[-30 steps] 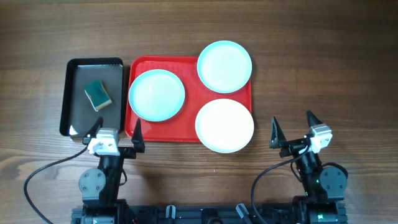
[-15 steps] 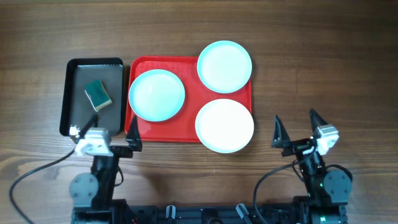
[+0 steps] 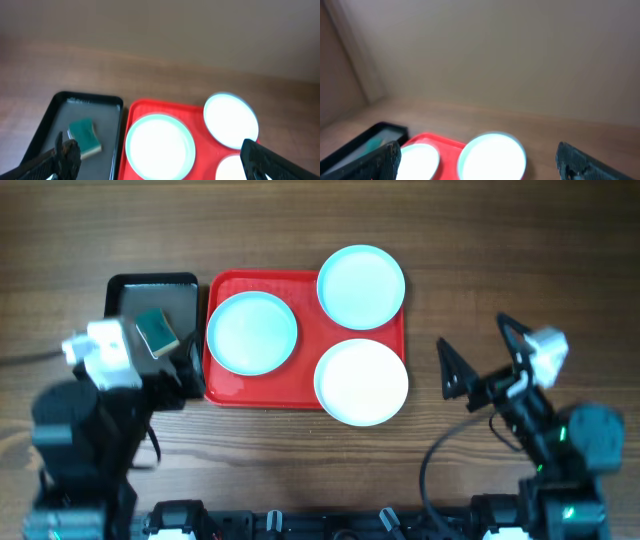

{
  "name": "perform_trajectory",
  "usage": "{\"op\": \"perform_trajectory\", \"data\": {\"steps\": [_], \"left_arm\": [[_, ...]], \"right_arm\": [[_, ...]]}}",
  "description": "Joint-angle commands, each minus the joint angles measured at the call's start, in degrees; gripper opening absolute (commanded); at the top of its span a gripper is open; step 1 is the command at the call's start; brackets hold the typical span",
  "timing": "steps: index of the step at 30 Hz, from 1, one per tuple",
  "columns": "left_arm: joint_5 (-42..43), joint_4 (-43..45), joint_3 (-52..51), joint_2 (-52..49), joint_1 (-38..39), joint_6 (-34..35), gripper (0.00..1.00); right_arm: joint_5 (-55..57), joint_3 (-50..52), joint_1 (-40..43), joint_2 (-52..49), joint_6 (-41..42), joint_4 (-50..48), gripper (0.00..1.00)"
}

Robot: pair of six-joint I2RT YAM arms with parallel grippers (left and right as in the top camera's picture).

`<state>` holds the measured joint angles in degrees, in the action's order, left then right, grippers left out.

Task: Clean dirty plates on tray and stack at the side
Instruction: 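Move the right gripper to the left plate rim and the left gripper toward the sponge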

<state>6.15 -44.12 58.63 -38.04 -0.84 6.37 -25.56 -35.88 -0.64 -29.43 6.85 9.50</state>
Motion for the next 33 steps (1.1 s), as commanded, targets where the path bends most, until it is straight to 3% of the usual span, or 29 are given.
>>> {"op": "perform_trajectory", "data": {"steps": [1,8,11,17,18,21,23,26,28,31,33], "left_arm": [[1.77,-10.21,14.86,-12.63,-0.2,0.55,1.0],[4.15,-35.26,40.37,-34.71,-0.17,0.55,1.0],[4.74,-36.02,43.28,-41.13,-0.17,0.55,1.0],[8.96,-32.87,43.28,-51.56,-0.17,0.55,1.0],[10.14,-31.01,43.28,-54.84,-0.17,0.55,1.0],[8.72,-31.41,43.28,-57.55,-0.42,1.6,1.0],[1.27,-32.02,43.28,-59.52,-1.33,9.92,1.0],[-8.02,-31.71,43.28,-60.33,-4.26,16.06,1.0],[-10.78,-31.28,43.28,-60.33,-5.6,16.85,1.0],[-13.29,-30.64,43.25,-60.37,-6.97,16.85,1.0],[-15.26,-30.47,43.25,-60.39,-8.17,17.33,1.0]], "right_arm": [[-4.96,-12.81,-0.26,-11.06,-1.11,8.11,1.0],[-0.48,-39.63,-0.26,-33.51,-5.51,40.46,1.0],[1.84,-46.16,-0.26,-41.11,-5.57,49.66,1.0],[-4.11,-46.25,-0.35,-52.87,0.5,49.75,1.0],[-4.74,-46.27,-3.28,-56.74,0.09,47.21,0.93],[2.69,-46.8,-9.64,-59.32,5.75,43.41,0.88],[8.63,-48.0,-16.2,-62.07,10.19,39.85,0.82],[14.16,-54.14,-25.99,-70.64,13.46,37.81,0.73],[15.82,-57.99,-29.33,-76.06,14.34,37.22,0.72],[16.9,-61.13,-32.37,-82.29,14.88,35.85,0.61],[17.25,-61.29,-33.94,-86.82,16.81,33.46,0.44]]}}
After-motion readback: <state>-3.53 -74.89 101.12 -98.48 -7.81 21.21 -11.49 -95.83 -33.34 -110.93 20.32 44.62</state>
